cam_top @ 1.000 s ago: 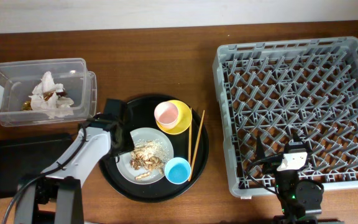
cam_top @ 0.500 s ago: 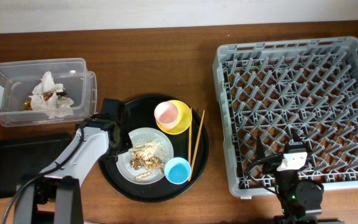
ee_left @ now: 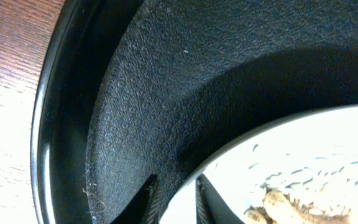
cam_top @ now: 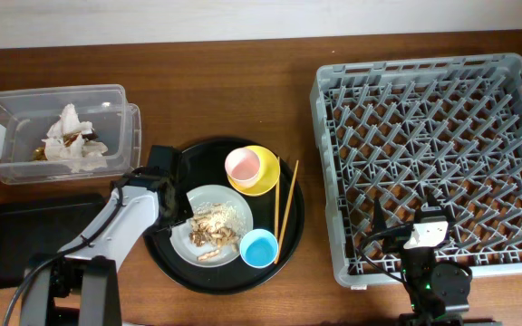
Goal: Sort waste into correct bins and load items into the dishwasher rack
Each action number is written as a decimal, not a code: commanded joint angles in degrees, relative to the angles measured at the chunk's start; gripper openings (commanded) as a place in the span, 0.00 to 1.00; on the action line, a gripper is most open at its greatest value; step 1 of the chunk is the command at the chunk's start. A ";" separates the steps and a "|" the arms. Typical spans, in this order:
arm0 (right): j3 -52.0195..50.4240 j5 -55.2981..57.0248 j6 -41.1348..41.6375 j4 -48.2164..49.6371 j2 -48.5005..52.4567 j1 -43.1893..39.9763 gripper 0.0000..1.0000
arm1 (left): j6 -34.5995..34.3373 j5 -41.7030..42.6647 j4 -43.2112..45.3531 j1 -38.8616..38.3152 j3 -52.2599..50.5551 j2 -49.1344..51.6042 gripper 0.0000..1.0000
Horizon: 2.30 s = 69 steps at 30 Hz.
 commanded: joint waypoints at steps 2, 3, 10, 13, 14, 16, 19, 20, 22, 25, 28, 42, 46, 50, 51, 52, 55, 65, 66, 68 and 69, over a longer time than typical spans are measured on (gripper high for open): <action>-0.31 0.50 -0.35 -0.37 -0.44 -0.24 0.98 | -0.22 -1.79 0.42 0.68 -0.59 0.79 0.17; -0.31 0.50 -0.35 -0.37 -0.44 -0.24 0.98 | -0.20 -1.95 0.39 0.85 -0.59 0.79 0.17; -0.31 0.50 -0.35 -0.37 -0.44 -0.24 0.98 | -0.15 -4.37 -0.26 7.06 -0.57 0.76 0.11; -0.31 0.50 -0.35 -0.37 -0.44 -0.24 0.98 | -0.17 -4.31 -0.98 10.51 -0.15 0.76 0.11; -0.31 0.50 -0.35 -0.37 -0.44 -0.24 0.98 | -0.15 -4.31 -1.44 11.67 0.17 0.76 0.11; -0.31 0.50 -0.35 -0.37 -0.44 -0.24 0.98 | -0.15 -4.33 -2.73 13.64 1.11 0.76 0.12; -0.31 0.50 -0.35 -0.37 -0.44 -0.24 0.98 | -0.13 -4.31 -5.44 15.43 3.32 0.72 0.18; -0.31 0.50 -0.35 -0.37 -0.44 -0.24 0.98 | -0.13 -4.31 -6.95 15.78 4.68 0.72 0.24; -0.31 0.50 -0.35 -0.37 -0.44 -0.24 0.98 | 0.59 -4.28 -8.90 15.87 6.97 0.72 0.31; -0.31 0.50 -0.35 -0.37 -0.44 -0.24 0.98 | 1.62 -4.28 -12.00 15.87 10.91 0.72 0.38; -0.31 0.50 -0.35 -0.37 -0.44 -0.24 0.98 | 1.62 -3.96 -16.24 15.87 15.37 0.66 0.38; -0.31 0.50 -0.35 -0.37 -0.44 -0.24 0.98 | 17.44 21.27 -20.50 0.94 19.45 -3.10 0.38; -0.31 0.50 -0.35 -0.37 -0.44 -0.24 0.98 | 10.95 15.67 -18.32 -8.17 17.62 -3.10 0.38; -0.31 0.50 -0.35 -0.37 -0.44 -0.24 0.98 | 0.15 4.50 -17.88 -14.95 15.21 -3.10 0.38; -0.31 0.50 -0.35 -0.37 -0.44 -0.24 0.98 | 0.15 4.74 -17.38 -15.76 14.64 -3.10 0.37; -0.31 0.50 -0.35 -0.37 -0.44 -0.24 0.98 | 0.13 4.74 -16.61 -16.55 13.90 -3.10 0.37; -0.31 0.50 -0.35 -0.37 -0.44 -0.24 0.98 | -0.28 4.70 -12.76 -18.21 10.91 -3.10 0.32; -0.31 0.50 -0.35 -0.37 -0.44 -0.24 0.98 | -3.43 -1.22 -4.48 -19.41 4.26 -2.60 0.25; -0.31 0.50 -0.35 -0.37 -0.44 -0.24 0.98 | -3.43 -1.40 -4.26 -19.39 4.20 -2.27 0.25; -0.31 0.50 -0.35 -0.37 -0.44 -0.24 0.98 | -3.41 -1.31 -3.39 -19.41 4.17 -1.05 0.25; -0.31 0.50 -0.35 -0.37 -0.44 -0.24 0.98 | -3.41 -1.31 -2.95 -19.52 4.17 -0.20 0.25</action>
